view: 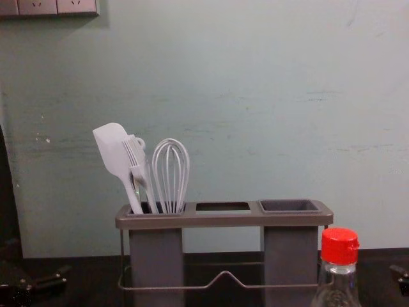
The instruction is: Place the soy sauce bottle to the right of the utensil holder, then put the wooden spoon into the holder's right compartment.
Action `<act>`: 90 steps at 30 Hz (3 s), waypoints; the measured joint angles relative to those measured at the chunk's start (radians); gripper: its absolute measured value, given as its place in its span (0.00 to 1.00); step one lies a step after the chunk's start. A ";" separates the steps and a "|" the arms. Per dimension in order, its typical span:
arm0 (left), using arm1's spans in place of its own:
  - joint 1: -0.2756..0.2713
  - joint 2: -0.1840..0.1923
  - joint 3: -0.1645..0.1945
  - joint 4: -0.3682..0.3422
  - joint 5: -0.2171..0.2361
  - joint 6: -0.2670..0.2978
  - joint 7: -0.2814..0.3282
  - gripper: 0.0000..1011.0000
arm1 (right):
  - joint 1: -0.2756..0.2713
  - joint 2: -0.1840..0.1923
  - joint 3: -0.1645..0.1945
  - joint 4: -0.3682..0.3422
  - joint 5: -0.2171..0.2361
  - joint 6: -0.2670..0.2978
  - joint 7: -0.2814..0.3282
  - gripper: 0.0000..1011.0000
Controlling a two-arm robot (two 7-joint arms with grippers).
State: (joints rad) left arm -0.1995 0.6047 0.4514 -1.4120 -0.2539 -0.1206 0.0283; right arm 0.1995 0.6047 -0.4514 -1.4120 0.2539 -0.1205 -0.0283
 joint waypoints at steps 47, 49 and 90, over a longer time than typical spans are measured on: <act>0.000 0.000 0.000 0.000 0.000 0.000 0.000 1.00 | -0.207 0.089 0.091 -0.224 -0.009 0.005 -0.039 0.99; 0.000 0.000 0.000 0.000 0.000 0.000 0.000 1.00 | -0.269 0.109 0.124 -0.284 0.008 -0.015 -0.042 0.99; 0.000 0.000 0.000 0.000 0.000 0.000 0.000 1.00 | -0.234 -0.106 0.078 -0.327 0.098 -0.020 0.219 0.99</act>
State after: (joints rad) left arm -0.1996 0.6047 0.4514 -1.4120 -0.2539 -0.1205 0.0283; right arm -0.0347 0.4987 -0.3738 -1.7392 0.3519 -0.1408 0.1908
